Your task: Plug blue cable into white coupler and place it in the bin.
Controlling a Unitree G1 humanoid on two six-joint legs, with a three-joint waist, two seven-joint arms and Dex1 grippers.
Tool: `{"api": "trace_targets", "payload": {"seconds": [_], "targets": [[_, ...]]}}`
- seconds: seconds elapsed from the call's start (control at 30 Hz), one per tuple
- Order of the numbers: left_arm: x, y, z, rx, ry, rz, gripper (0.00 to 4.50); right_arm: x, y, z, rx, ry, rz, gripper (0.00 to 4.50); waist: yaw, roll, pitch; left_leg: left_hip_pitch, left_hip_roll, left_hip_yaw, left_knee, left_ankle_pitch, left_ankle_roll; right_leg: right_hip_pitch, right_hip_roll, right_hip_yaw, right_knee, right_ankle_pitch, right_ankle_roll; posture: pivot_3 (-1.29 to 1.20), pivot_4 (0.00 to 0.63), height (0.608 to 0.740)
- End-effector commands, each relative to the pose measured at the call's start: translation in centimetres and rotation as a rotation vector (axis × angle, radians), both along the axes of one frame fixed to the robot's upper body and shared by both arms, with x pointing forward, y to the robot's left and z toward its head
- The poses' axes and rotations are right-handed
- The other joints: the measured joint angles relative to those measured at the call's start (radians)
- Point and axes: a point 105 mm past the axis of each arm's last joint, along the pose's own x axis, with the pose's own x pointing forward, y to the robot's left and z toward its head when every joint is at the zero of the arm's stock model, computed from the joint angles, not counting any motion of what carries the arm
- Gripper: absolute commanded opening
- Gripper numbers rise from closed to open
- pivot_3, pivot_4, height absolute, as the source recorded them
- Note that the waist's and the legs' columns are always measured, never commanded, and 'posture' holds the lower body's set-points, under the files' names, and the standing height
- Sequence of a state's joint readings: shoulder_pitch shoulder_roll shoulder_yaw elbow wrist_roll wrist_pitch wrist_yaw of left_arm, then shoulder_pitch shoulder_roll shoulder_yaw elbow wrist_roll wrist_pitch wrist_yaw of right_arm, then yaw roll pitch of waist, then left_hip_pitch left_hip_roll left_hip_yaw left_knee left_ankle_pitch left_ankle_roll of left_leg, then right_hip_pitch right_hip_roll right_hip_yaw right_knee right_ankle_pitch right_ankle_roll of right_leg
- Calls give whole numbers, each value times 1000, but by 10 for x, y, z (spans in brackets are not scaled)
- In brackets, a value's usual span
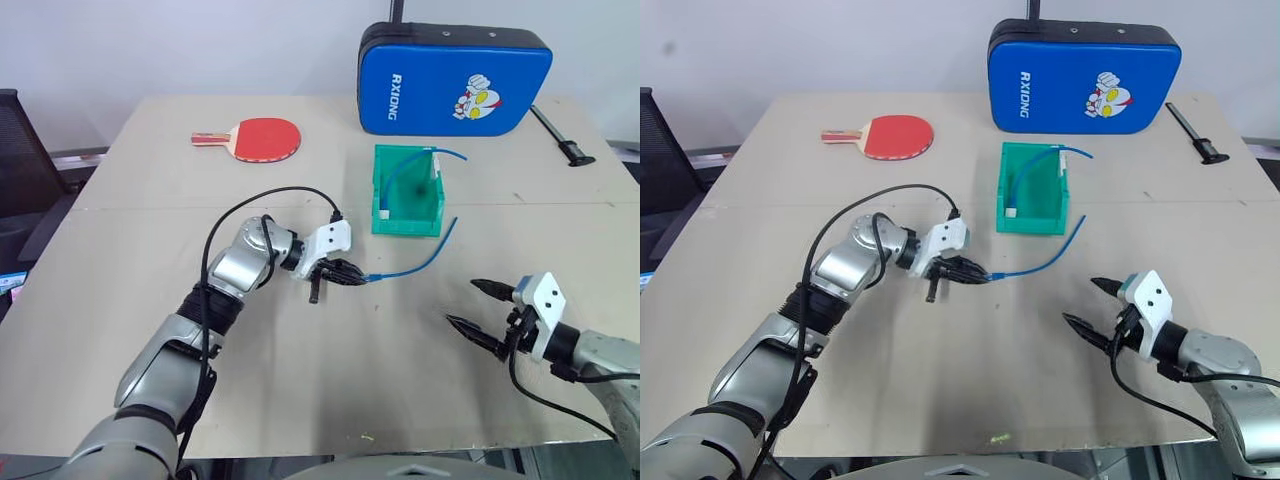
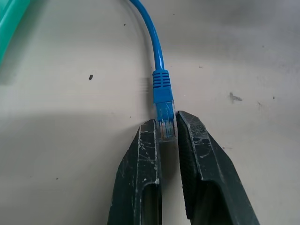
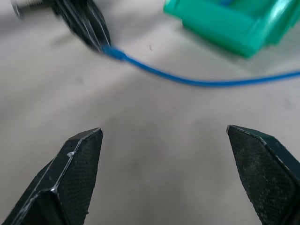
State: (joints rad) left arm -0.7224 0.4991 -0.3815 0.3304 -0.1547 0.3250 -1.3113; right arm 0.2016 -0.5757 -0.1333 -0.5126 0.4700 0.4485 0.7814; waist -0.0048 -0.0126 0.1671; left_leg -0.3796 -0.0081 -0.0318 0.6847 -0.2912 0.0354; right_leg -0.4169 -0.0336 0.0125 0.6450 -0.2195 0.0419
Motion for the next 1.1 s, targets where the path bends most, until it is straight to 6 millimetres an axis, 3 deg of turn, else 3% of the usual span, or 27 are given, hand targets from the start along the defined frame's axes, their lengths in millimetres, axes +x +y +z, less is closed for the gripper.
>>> {"api": "trace_targets", "payload": {"seconds": [0.03,0.13,0.27,0.43,0.6,0.7,0.93,1.1], "targets": [[-5,-19,44,-228,37,-6,104,-7,24,22,208,49,61,4167,1,0,0,0,0,0,0,0,0,0,0,0,0,0,0,0,150,740],[-19,-30,67,-384,140,-25,104,-13,37,31,340,129,118,4167,2,0,0,-2,0,-1,1,0,0,0,-2,0,0,0,0,0,150,740],[-40,-35,87,-512,280,-66,104,-7,43,55,510,135,137,4167,-5,0,0,-1,0,-2,1,0,0,0,-2,2,0,0,0,0,150,740],[-53,-36,93,-553,410,-81,104,-1,51,94,678,100,210,4167,-7,0,0,0,0,-2,1,0,0,0,-1,2,1,0,0,0,150,740],[-57,-40,98,-573,481,-106,104,0,57,111,708,92,248,4167,-6,0,0,0,-1,-2,1,0,0,0,-1,1,2,0,0,0,150,740],[-57,-42,101,-586,498,-109,0,-1,59,115,707,93,255,3289,-6,0,0,-1,-1,-2,1,0,0,0,-2,2,1,0,0,0,150,740],[-56,-44,101,-601,509,-104,0,-4,61,114,688,121,268,46,-6,0,0,-1,-1,-2,0,0,0,0,-2,2,1,0,0,0,150,740],[-57,-45,103,-635,499,-117,0,-3,62,112,682,131,259,46,-6,0,0,0,-1,-1,0,0,0,0,-1,3,1,0,0,0,150,740]]}}
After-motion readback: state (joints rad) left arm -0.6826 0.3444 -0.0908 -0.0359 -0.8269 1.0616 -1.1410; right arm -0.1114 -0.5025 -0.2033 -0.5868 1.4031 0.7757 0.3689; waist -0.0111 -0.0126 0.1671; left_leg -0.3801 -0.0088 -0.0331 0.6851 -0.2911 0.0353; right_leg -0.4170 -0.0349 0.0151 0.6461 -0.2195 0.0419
